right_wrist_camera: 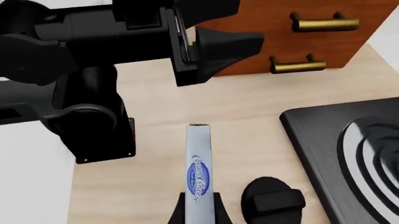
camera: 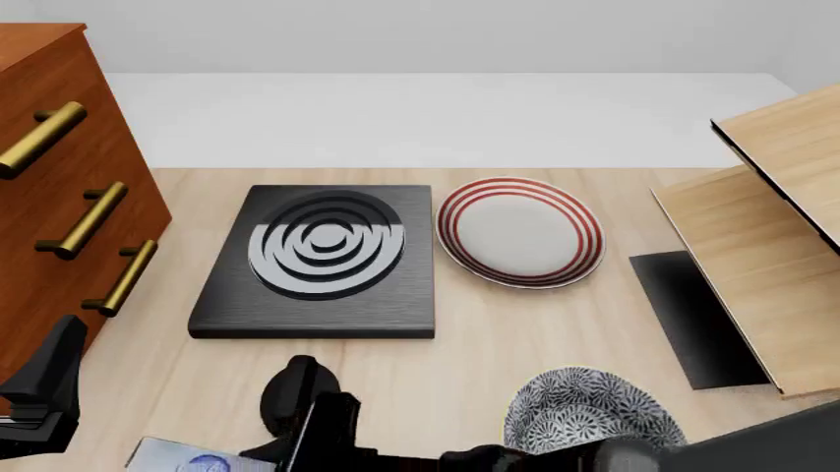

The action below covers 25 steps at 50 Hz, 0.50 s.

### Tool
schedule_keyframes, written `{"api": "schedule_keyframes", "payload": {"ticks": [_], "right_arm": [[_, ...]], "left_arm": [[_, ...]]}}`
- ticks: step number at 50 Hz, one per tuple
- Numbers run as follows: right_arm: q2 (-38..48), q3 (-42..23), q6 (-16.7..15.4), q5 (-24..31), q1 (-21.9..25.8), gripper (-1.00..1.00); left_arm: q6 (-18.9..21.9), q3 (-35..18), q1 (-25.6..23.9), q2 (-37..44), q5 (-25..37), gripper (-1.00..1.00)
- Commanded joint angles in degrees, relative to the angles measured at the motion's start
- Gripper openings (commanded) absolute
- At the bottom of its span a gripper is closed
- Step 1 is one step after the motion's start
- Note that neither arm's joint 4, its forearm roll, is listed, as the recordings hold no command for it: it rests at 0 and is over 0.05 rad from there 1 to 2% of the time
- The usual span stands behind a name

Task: Pick up the cream cheese and put it in the bowl.

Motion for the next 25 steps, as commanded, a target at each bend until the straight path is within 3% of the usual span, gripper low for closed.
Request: {"api": "schedule_keyframes", "payload": {"ticks": [1, 15, 25], "right_arm": [[-6.95, 4.01, -0.13, 1.40, -1.30, -1.00], [-21.20, 12.67, -1.22, 6.91, -6.40, -1.00], [-34.80, 18.88, -2.23, 13.89, -12.03, -1.00]], "left_arm": [[0.00, 0.00, 0.01, 0.00, 0.00, 1.00], [-0.01, 0.00, 0.00, 0.00, 0.00, 1.00], [-0.01, 0.00, -0.01, 0.01, 0.00, 1.00]]}}
